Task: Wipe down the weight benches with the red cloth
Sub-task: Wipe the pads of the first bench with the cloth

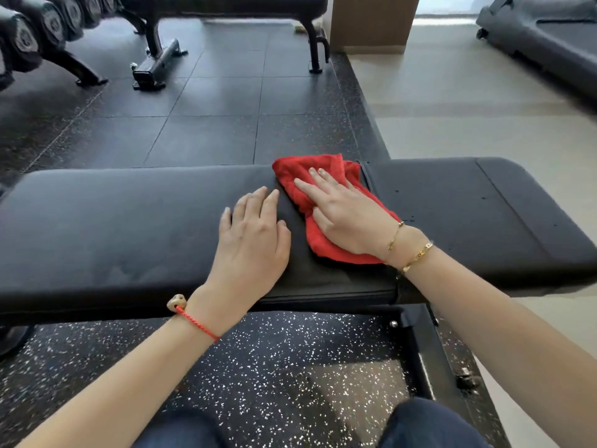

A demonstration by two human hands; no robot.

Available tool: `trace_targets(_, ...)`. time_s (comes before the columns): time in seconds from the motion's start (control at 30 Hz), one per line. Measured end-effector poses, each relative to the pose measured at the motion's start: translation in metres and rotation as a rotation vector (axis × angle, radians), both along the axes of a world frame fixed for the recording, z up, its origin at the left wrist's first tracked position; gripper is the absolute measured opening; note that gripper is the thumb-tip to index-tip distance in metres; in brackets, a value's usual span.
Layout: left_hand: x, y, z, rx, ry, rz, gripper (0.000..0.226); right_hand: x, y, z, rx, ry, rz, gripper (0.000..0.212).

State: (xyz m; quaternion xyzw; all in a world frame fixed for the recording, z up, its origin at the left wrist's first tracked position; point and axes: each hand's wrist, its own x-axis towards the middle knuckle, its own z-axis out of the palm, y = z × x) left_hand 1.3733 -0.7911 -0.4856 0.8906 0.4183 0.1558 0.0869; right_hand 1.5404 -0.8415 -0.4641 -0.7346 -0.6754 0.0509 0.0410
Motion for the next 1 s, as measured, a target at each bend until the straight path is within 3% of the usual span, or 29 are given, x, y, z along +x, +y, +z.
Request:
trace_targets(0.13, 0.025, -0.006, 0.0, -0.011, 0.04, 0.023, 0.053, 0.022, -0.023, 0.0, -0.009, 0.004, -0.043, 0.058)
trace_targets(0.33, 0.052, -0.023, -0.007, -0.037, 0.048, 0.061, 0.051, 0.045, -0.074, -0.014, 0.146, 0.04, -0.106, 0.056)
trace_targets(0.57, 0.055, -0.03, -0.01, -0.007, 0.062, 0.108, 0.052, 0.074, -0.014, -0.01, 0.078, 0.069, -0.227, 0.056)
trace_targets(0.7, 0.056, -0.031, -0.011, 0.006, 0.055, 0.11, 0.052, 0.06, -0.049, -0.016, 0.132, 0.001, -0.14, 0.057)
trace_targets(0.83, 0.057, -0.031, -0.013, 0.005, 0.025, 0.117, 0.051, 0.054, -0.094, -0.019, 0.159, 0.074, -0.088, 0.059)
trace_targets(1.0, 0.056, -0.031, -0.013, 0.009, 0.009, 0.12, 0.05, 0.077, -0.063, -0.015, 0.121, 0.066, -0.156, 0.057)
